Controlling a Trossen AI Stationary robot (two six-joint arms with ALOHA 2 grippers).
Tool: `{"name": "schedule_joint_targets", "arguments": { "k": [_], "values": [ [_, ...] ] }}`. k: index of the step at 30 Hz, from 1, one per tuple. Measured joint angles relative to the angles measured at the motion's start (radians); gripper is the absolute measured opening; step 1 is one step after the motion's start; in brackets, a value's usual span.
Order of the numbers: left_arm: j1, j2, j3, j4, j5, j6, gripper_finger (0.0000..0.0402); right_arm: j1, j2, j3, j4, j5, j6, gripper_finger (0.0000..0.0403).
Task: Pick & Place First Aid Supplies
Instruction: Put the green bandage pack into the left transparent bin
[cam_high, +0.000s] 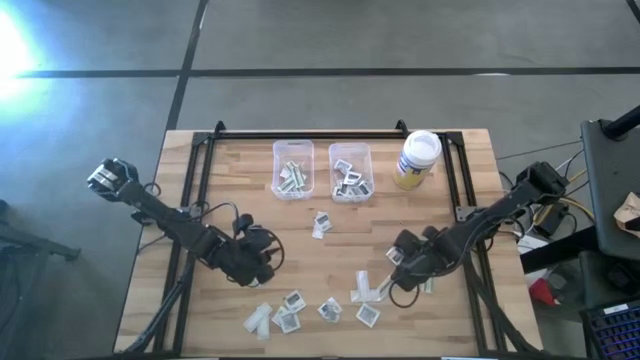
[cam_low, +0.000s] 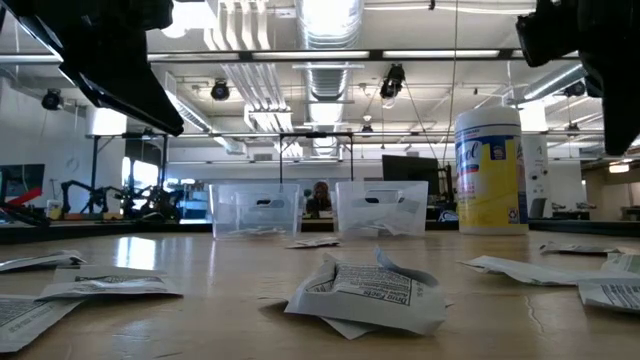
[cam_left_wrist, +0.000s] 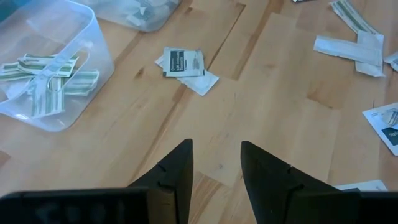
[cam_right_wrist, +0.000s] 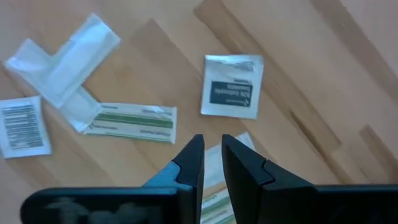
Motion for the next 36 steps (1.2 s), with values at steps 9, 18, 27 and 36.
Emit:
{"name": "schedule_joint_targets", "arguments": {
  "k": [9,18,27,36],
  "values": [
    [0.0,0.0,0.0,0.0,0.0,-0.002,0.0127,0.015,-0.003,-0.114,0.005,-0.113,0.149,0.0052],
    [0.0,0.0,-0.001,0.002,0.0,-0.003,0.0128,0.027,-0.168,-0.232,0.031,-0.117,0.211,0.0052],
    [0.0,0.0,-0.001,0.007,0.0,-0.003,0.0128,0.028,-0.359,-0.37,0.176,-0.073,0.295,0.0052],
    [0.0,0.0,-0.001,0.007,0.0,-0.003,0.0128,0.028,-0.38,-0.433,0.273,-0.147,0.323,0.0064]
  ]
}}
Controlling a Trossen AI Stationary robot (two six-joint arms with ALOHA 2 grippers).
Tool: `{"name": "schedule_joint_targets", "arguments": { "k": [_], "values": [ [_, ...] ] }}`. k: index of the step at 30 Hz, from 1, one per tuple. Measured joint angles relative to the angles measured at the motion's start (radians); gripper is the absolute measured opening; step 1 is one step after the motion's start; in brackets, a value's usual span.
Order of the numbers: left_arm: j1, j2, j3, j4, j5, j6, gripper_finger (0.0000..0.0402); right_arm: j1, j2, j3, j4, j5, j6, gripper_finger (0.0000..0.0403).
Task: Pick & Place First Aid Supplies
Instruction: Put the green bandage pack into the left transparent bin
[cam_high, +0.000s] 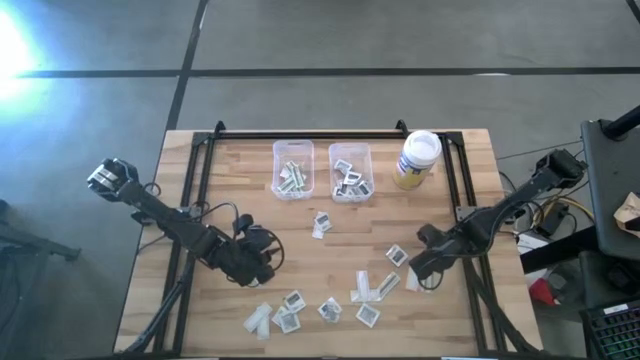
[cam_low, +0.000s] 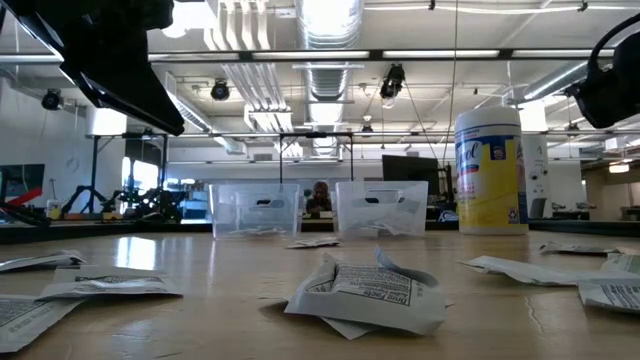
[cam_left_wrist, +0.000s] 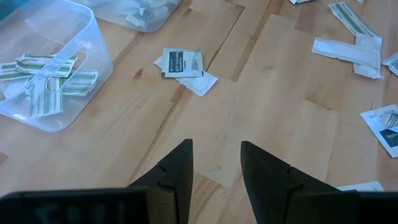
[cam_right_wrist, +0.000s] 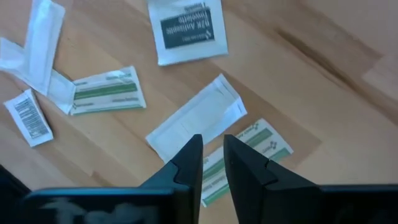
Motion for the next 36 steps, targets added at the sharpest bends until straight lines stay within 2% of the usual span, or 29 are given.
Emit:
{"name": "schedule_joint_targets", "arguments": {
  "k": [11,17,27,36],
  "values": [
    [0.0,0.0,-0.006,0.0,0.0,0.0,0.0128,0.0,0.0,-0.022,0.003,-0.012,0.083,0.0123],
    [0.0,0.0,-0.008,0.0,0.0,0.001,0.0128,0.0,0.001,-0.061,0.02,-0.012,0.149,0.0127],
    [0.0,0.0,-0.008,0.0,0.0,-0.005,0.0128,0.0,0.004,-0.074,0.07,0.011,0.158,0.012],
    [0.0,0.0,-0.008,0.0,0.0,-0.006,0.0128,0.0,0.084,-0.08,0.106,0.021,0.169,0.0132]
  ]
}}
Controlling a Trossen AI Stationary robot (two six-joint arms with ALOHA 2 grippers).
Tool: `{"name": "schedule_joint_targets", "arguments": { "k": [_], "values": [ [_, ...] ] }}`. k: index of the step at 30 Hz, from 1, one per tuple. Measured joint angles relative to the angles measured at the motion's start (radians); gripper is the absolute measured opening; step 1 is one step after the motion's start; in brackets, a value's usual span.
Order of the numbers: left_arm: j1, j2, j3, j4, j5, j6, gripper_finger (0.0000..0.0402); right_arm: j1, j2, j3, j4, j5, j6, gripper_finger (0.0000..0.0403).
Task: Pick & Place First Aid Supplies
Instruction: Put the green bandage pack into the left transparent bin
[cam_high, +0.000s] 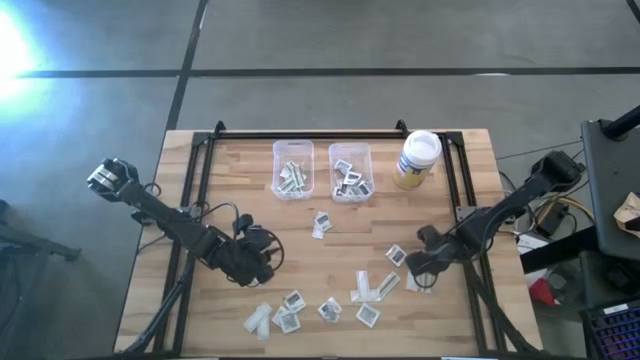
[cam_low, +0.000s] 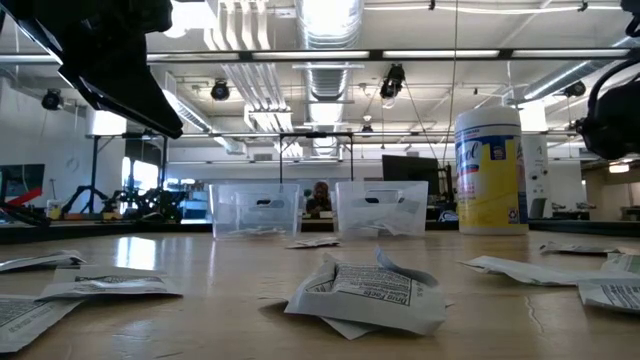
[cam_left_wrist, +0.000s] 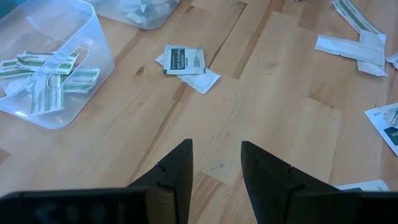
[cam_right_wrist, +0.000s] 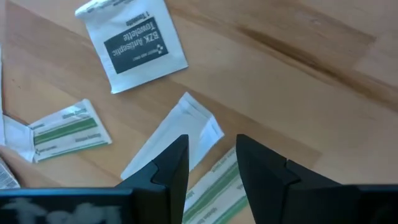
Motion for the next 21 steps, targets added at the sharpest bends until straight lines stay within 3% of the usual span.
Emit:
{"name": "schedule_joint_targets", "arguments": {
  "k": [21],
  "values": [
    [0.0,0.0,0.0,0.0,0.0,-0.001,0.0128,-0.002,0.073,0.002,0.037,0.003,-0.016,0.0111]
  ]
}}
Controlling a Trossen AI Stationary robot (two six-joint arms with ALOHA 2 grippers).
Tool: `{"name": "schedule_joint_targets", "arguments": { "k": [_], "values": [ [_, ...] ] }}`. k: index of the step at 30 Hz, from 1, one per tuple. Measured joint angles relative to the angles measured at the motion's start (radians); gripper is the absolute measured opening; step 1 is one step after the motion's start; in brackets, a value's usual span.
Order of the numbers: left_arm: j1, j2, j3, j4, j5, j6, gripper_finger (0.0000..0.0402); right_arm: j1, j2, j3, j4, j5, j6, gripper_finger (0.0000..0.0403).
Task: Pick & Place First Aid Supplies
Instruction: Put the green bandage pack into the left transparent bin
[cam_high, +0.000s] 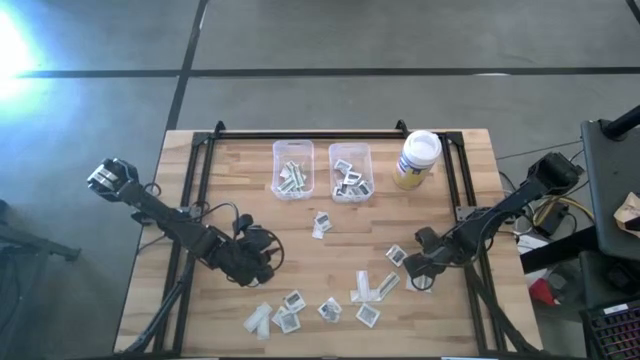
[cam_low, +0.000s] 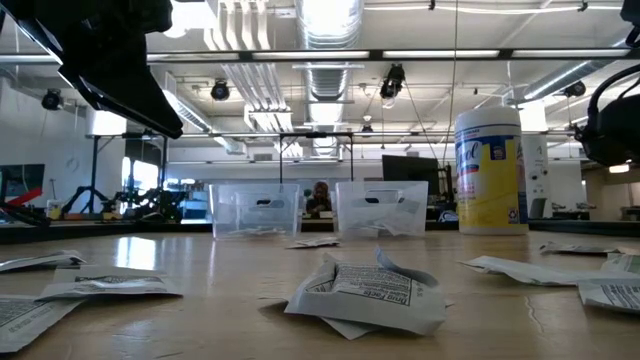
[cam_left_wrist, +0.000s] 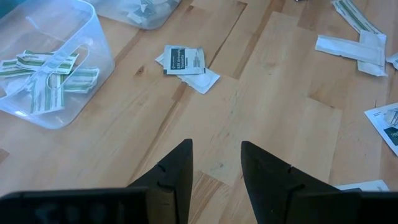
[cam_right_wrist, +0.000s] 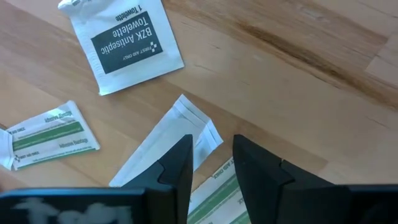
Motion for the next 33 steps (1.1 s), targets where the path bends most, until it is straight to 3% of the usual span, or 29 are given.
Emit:
{"name": "schedule_joint_targets", "arguments": {
  "k": [13,26,33],
  "values": [
    [0.0,0.0,0.0,0.0,0.0,-0.001,0.0128,0.0,0.002,-0.002,0.003,0.003,0.019,0.006],
    [0.0,0.0,-0.001,0.0,0.0,-0.001,0.0128,0.0,0.004,0.001,0.053,0.029,0.018,0.0069],
    [0.0,0.0,-0.002,0.0,0.0,-0.001,0.0128,-0.001,0.01,-0.007,0.05,0.033,0.018,0.0048]
  ]
}}
